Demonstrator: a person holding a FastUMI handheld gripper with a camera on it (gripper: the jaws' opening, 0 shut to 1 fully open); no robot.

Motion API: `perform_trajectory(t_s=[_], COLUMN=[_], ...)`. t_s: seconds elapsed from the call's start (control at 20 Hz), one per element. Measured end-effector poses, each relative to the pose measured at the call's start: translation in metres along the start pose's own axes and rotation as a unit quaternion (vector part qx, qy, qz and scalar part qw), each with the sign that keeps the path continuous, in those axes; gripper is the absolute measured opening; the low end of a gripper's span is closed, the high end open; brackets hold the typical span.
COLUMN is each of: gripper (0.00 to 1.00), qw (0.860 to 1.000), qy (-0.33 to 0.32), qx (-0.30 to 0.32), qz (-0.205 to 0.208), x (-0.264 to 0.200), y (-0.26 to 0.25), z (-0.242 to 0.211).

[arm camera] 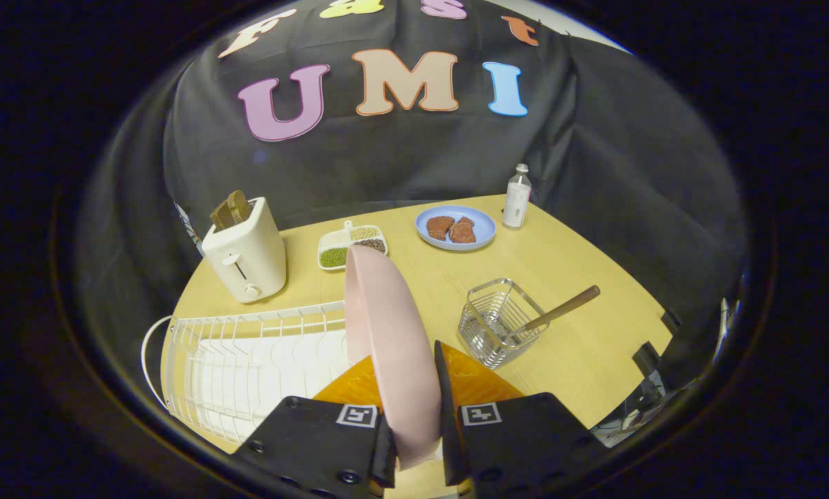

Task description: Take the plate from the dish rack, then take the spoon from the basket and place it into the plate.

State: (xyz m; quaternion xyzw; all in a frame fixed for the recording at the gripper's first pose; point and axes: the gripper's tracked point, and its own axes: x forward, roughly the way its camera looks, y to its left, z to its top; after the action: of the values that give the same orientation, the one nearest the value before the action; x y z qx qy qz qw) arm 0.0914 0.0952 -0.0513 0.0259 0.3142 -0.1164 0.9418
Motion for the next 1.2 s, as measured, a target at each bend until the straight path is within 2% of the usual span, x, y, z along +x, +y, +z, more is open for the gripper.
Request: perform_trajectory(t_s=[0.3, 0.5, 0.65, 0.8, 1.05, 1.2], gripper=[0.30, 0.30, 0.30, 0.30, 0.30, 0.30], qw=[0.999, 0.998, 0.999, 0.998, 0.991, 0.985], qy=[0.006, -0.003, -0.038, -0.056, -0.096, -0.109], qx=[-0.042, -0.052, -0.010, 0.023, 0.096, 0.124], qz=[-0.033, -0.033, 0.007, 0.008, -0.022, -0.052], x=[-0.004, -0.011, -0.028, -0.049, -0.083, -0.097], y=[0.004, 0.004, 0.008, -0.021, -0.090, -0.126], z=[0.015, 0.033, 0.059, 0.064, 0.055, 0.034])
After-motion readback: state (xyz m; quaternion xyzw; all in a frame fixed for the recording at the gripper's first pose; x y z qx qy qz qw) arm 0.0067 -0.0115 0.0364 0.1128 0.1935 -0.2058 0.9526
